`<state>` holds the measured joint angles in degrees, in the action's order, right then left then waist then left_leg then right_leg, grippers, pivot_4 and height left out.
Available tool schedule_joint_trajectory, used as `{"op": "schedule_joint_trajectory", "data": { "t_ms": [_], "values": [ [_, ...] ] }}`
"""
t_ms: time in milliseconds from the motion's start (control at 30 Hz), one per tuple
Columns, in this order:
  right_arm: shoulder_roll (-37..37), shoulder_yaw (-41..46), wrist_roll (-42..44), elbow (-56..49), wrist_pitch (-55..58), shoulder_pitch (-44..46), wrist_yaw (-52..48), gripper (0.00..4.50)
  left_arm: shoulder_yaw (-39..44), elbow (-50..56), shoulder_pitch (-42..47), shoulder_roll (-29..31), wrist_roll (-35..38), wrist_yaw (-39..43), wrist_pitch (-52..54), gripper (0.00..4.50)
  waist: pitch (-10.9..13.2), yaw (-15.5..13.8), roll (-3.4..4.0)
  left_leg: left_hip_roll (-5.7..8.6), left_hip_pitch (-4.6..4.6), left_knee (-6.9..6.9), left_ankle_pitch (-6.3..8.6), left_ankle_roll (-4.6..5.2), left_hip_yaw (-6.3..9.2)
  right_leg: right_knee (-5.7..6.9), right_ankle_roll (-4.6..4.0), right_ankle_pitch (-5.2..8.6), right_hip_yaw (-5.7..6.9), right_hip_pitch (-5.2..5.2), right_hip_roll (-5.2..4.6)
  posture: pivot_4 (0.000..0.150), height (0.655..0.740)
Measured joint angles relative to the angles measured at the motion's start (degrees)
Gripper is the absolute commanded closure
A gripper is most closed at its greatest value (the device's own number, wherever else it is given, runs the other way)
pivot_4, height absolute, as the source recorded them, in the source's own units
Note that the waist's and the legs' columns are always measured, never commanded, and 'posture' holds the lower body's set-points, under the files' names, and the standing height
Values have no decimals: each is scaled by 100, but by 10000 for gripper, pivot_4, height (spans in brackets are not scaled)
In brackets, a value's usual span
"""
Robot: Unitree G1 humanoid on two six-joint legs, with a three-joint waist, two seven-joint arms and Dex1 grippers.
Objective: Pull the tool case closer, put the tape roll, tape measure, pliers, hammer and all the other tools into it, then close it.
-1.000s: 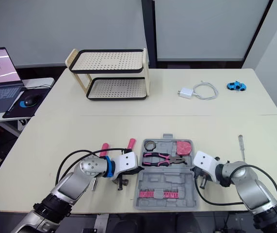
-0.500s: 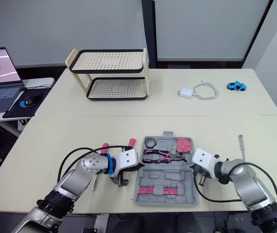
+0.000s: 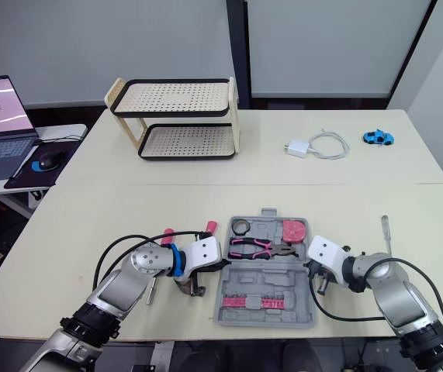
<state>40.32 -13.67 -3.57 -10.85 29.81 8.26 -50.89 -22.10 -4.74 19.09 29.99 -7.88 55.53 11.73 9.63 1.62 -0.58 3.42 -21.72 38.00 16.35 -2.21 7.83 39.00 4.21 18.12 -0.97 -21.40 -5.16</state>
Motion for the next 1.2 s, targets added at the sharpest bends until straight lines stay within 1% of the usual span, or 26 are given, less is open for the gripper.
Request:
{"op": "schedule_joint_trajectory", "data": {
  "t_ms": [1200],
  "values": [
    [56, 25, 4, -7, 90, 1, 17, 45000, -21, 4, -1, -105, -66, 31, 38, 44589, -1, -5, -1, 3, -2, 3, 0, 0, -1, 0, 2, -1, -1, 1, -2, 1500, 7400]
  ]
}}
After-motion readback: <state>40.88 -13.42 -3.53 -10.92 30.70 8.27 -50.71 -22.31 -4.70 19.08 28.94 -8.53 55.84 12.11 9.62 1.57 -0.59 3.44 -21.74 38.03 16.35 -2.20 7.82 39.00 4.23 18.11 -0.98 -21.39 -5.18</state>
